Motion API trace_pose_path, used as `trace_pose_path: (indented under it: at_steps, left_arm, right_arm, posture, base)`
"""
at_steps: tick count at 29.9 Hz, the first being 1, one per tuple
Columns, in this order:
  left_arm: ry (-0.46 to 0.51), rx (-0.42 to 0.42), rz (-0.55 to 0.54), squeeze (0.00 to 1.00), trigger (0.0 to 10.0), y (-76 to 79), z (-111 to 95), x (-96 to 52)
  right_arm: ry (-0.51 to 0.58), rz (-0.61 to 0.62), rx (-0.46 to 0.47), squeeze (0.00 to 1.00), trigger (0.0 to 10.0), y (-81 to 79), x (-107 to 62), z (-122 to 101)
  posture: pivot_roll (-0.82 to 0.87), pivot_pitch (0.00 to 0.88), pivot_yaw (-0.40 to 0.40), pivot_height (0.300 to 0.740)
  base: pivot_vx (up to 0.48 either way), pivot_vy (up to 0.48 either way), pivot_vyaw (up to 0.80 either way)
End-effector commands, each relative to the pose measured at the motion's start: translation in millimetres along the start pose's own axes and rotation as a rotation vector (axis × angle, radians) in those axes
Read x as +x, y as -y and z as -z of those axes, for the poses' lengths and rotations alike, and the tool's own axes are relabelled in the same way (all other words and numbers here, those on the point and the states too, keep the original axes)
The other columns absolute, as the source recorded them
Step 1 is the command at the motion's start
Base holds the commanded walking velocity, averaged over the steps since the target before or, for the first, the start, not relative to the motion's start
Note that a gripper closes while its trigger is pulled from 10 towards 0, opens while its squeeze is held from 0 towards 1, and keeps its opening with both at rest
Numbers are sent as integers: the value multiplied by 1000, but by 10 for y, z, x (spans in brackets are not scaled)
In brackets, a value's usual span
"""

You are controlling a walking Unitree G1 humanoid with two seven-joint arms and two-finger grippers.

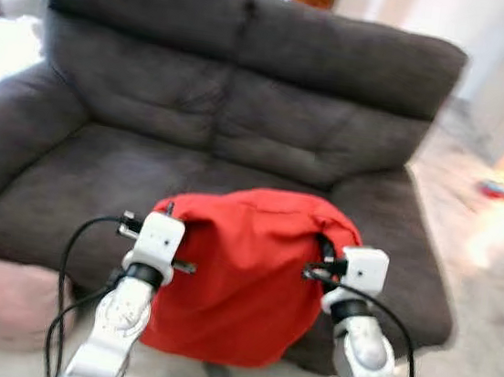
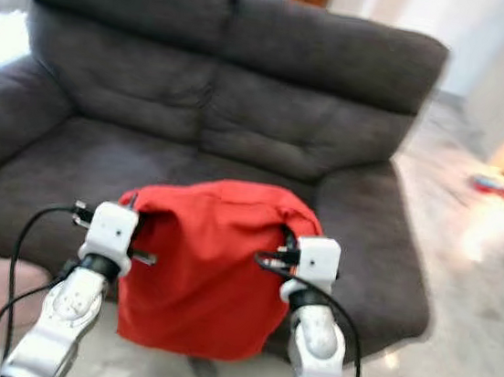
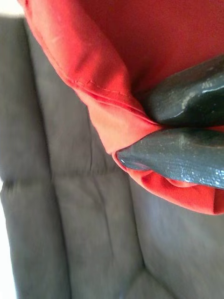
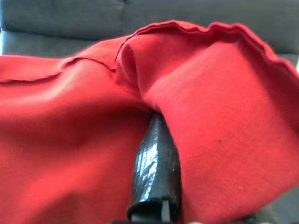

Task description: Move the pillow to the sofa from floor

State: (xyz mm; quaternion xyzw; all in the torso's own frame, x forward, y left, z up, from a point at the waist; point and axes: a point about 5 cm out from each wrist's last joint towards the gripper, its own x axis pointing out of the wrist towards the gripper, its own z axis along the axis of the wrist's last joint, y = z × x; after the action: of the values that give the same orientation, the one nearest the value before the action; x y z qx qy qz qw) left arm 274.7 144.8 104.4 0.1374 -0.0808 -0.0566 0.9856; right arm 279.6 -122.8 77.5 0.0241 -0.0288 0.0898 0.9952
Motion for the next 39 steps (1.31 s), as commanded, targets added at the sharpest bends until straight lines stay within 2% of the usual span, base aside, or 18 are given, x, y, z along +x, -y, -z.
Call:
trace_pose_path:
  at_steps: [1,7,17,22,25,28,30,31,36,39]
  left_arm:
    - [99,-17,55,0,10000,123,-195,76]
    - [97,-20,55,0,10000,125,-195,73]
    - [97,-21,31,0,10000,92,-207,70]
    - [129,-20,1,0,10000,68,-311,84]
    - [225,89,-31,0,10000,32,-525,115]
    - [287,118,-63,0,10000,5,-668,123]
    - [305,129,-73,0,10000,-7,-708,122]
    - [340,151,-88,0,10000,-21,-782,115]
    - [373,191,-103,0,10000,-42,-862,97]
    - [399,218,-152,0,10000,-113,-956,86]
  right_arm:
    - [110,-9,-19,0,10000,6,89,-231]
    - [118,-13,-19,0,10000,-8,93,-245]
    - [135,-39,-23,0,10000,-52,100,-264]
    - [152,-70,-33,0,10000,-110,108,-295]
    - [202,-64,-49,0,10000,-123,123,-395]
    - [250,-47,-99,0,10000,-111,123,-492]
    - [268,-44,-102,0,10000,-114,121,-529]
    - [315,-33,-83,0,10000,-117,117,-642]
    - [390,-27,-82,0,10000,-121,116,-842]
    - [445,-18,-100,0,10000,-105,140,-994]
  posture:
    - [40,0,-98,740]
    - [42,0,-98,740]
    - [43,0,-96,740]
    - [43,3,-96,740]
    - [43,6,-96,740]
    - [45,11,-95,740]
    - [40,17,-90,740]
    - [41,17,-88,740]
    - [38,18,-83,740]
    - [38,22,-83,740]
  base:
    - [0,0,-788]
    - [0,0,-717]
    - [0,0,0]
    - [0,0,0]
    - [0,0,0]
    - [0,0,0]
    - [0,0,0]
    - [0,0,0]
    - [0,0,0]
    - [0,0,0]
